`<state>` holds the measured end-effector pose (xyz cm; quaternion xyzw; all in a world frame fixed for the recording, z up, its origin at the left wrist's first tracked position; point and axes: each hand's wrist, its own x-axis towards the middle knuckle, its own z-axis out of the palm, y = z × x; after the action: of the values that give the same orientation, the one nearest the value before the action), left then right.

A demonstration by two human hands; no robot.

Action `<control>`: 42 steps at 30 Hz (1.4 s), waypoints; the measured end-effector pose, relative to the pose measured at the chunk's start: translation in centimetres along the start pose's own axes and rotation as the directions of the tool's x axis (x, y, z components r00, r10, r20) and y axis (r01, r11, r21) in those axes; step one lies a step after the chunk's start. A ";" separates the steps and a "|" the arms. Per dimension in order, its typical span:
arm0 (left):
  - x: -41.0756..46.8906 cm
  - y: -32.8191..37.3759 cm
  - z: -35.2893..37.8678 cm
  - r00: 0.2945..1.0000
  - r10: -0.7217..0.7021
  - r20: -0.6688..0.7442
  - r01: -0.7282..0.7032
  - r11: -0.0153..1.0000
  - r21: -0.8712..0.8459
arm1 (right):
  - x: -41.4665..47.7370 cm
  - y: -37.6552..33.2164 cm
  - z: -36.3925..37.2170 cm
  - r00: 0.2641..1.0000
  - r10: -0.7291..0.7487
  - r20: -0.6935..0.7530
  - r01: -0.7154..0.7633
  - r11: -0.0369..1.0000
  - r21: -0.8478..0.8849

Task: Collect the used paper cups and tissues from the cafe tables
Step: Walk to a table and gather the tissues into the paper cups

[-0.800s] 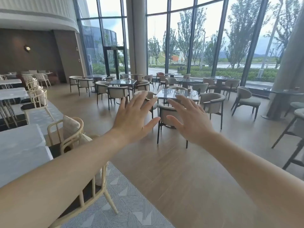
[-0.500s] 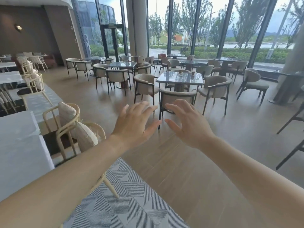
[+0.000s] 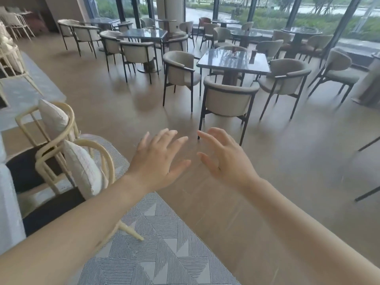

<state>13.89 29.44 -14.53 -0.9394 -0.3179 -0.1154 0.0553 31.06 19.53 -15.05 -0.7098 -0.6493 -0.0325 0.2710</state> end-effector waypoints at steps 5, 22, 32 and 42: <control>4.4 -3.8 2.3 0.996 -0.059 0.061 0.062 0.997 -0.043 | 5.7 2.7 3.8 0.999 0.028 0.044 -0.030 0.998 0.063; 42.4 -18.7 14.6 0.987 -0.128 0.095 0.131 0.991 -0.026 | 41.7 23.2 14.7 0.989 -0.060 0.133 0.038 0.987 0.158; 58.6 -31.5 18.0 0.942 -0.335 0.035 0.336 0.942 -0.022 | 64.7 28.9 21.4 0.966 -0.205 0.156 0.165 0.957 0.238; 80.1 -49.4 21.7 0.944 -0.328 -0.029 0.328 0.945 0.004 | 92.1 33.7 29.8 0.969 -0.225 0.100 0.195 0.950 0.243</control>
<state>49.43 119.23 -13.79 -0.8714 -0.4695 -0.1349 0.0439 67.82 115.22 -15.22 -0.6008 -0.7364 0.0594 0.3052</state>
